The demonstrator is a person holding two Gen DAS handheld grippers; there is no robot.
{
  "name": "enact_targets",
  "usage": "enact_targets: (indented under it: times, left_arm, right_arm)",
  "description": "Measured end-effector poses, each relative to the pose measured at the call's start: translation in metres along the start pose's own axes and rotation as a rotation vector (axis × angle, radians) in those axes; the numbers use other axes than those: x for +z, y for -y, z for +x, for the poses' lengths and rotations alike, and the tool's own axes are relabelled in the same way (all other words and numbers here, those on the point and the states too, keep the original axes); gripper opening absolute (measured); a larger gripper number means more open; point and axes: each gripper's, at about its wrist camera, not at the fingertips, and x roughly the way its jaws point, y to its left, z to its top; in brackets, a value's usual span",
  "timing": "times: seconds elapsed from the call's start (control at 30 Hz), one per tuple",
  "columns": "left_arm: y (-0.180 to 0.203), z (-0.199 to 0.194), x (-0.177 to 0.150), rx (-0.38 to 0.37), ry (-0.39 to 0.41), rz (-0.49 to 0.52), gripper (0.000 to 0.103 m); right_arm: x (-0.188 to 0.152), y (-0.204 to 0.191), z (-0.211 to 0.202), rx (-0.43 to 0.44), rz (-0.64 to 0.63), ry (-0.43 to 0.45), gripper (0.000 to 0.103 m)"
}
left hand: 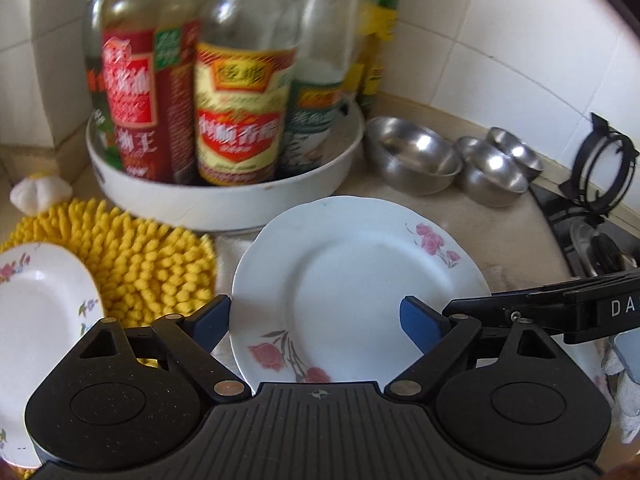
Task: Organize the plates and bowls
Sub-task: 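Lift and carry the pink-flower plate over the other pink-flower plate with the left tool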
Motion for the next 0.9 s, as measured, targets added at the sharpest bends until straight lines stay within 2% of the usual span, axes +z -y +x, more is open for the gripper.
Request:
enact_targets:
  times: [0.2, 0.5, 0.9]
  left_arm:
    - [0.031, -0.008, 0.0, -0.044, 0.013, 0.061, 0.093]
    - [0.078, -0.003, -0.009, -0.138, -0.01, 0.172, 0.093]
    - [0.125, 0.01, -0.027, -0.224, -0.069, 0.278, 0.093]
  right_arm:
    - [-0.016, 0.004, -0.042, -0.04, 0.01, 0.063, 0.088]
    - [-0.052, 0.028, -0.085, -0.118, 0.106, 0.113, 0.088]
    - [-0.085, 0.054, -0.118, -0.191, 0.203, 0.146, 0.088]
